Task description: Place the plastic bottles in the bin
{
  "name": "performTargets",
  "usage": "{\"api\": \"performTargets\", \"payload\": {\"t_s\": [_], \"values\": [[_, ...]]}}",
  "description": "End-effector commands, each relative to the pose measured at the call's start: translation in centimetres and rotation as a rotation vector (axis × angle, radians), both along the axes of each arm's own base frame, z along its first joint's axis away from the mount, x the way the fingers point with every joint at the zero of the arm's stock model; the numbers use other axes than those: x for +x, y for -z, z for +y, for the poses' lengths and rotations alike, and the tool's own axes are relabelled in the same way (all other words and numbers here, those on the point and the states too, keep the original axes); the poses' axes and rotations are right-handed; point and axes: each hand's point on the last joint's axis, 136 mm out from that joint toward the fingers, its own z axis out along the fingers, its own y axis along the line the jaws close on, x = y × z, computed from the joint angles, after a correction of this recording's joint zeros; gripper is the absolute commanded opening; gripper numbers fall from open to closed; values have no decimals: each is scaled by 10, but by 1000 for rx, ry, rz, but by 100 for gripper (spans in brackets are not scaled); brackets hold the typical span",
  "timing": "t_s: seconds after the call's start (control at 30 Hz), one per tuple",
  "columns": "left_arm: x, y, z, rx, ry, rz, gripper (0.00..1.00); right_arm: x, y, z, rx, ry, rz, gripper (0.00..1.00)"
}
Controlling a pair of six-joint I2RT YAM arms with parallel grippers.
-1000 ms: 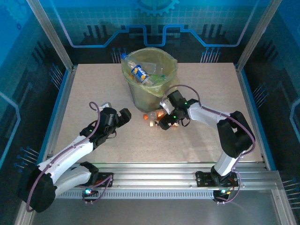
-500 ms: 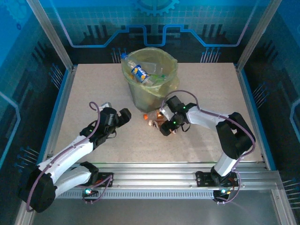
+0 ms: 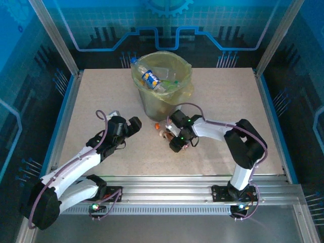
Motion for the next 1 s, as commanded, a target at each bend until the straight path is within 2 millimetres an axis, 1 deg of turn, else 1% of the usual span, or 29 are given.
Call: {"api": "performTargets", "payload": {"t_s": [0.0,0.1,0.17,0.23,0.3,0.4,0.5,0.6,0.7,0.87,0.97], "values": [[-3,0,5,-1,-10,-1,99,-7,2,5,-46,-32,17,69],[-4,-1,6,3,-11,-5,99,-11,-2,9,-55,-52,17,59],[-3,-1,6,9,-9,-6,99,-13,-9,11,-56,-63,7,53],[-3,-2,7,14,-12,-8,99,-14,-18,12,-51,-71,-9,51],[-3,-3,8,20,-13,-10,99,-16,-29,13,-42,-72,-26,49],[-2,-5,9,25,-14,-17,99,-19,-53,13,-20,-73,-67,48],[-2,-7,10,27,-17,-25,99,-23,-83,13,22,-75,-118,47],[-2,-10,11,32,-20,-37,99,-26,-119,11,86,-64,-186,46],[-2,-12,12,37,-19,-46,99,-24,-167,8,172,-25,-286,45],[-1,-14,11,42,-13,-58,99,-16,-261,-2,335,88,-472,46],[0,-14,10,45,-7,-60,99,-6,-308,-14,389,181,-575,47]]}}
